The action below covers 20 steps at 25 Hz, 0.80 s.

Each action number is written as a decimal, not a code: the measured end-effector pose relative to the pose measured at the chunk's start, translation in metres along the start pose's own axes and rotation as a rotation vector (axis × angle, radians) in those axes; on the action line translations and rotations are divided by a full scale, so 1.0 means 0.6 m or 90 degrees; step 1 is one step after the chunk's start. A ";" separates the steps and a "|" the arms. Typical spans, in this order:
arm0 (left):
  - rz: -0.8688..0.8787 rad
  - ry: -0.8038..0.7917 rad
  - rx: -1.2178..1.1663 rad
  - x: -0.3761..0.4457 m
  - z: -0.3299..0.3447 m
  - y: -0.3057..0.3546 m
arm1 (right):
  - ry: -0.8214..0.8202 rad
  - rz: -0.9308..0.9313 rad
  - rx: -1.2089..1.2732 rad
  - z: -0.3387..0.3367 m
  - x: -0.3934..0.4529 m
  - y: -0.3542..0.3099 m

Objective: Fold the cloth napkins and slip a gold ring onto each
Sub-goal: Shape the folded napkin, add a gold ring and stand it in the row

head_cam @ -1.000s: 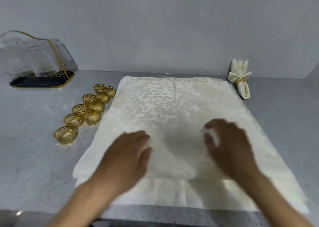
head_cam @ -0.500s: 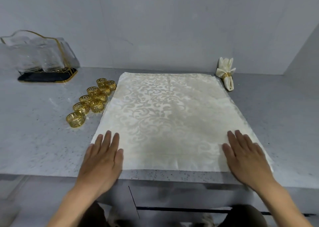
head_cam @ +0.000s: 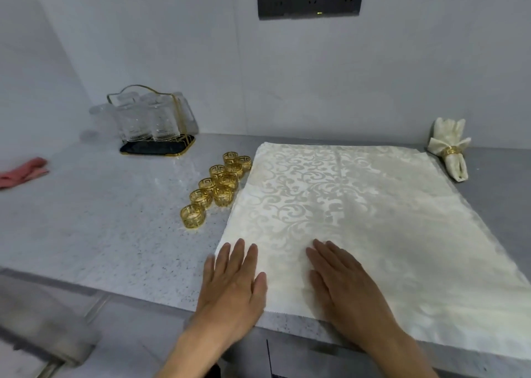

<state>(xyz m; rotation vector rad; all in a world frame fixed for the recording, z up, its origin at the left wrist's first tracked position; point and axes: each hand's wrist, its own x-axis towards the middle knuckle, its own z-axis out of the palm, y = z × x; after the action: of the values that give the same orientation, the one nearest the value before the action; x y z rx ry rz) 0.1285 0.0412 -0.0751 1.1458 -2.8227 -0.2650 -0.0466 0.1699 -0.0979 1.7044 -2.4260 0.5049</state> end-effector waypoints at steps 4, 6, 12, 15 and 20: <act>0.154 0.144 -0.021 0.136 -0.042 0.003 | 0.033 -0.032 -0.006 0.016 0.000 0.013; 0.202 0.088 0.050 0.219 -0.054 0.018 | 0.050 -0.040 -0.004 0.017 -0.001 0.007; 0.123 -0.107 0.205 0.355 -0.098 -0.011 | 0.065 -0.073 0.007 0.022 -0.001 0.016; 0.111 -0.106 0.173 0.365 -0.095 -0.026 | 0.067 -0.065 0.029 0.022 0.000 0.013; 0.102 0.003 -0.111 0.334 -0.099 -0.021 | 0.072 -0.053 0.223 0.003 -0.003 0.015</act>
<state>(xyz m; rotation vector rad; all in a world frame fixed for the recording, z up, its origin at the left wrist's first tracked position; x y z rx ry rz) 0.0022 -0.1149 -0.0168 0.8804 -2.8008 -0.4839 -0.0543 0.1734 -0.1020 1.8340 -2.2777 1.0361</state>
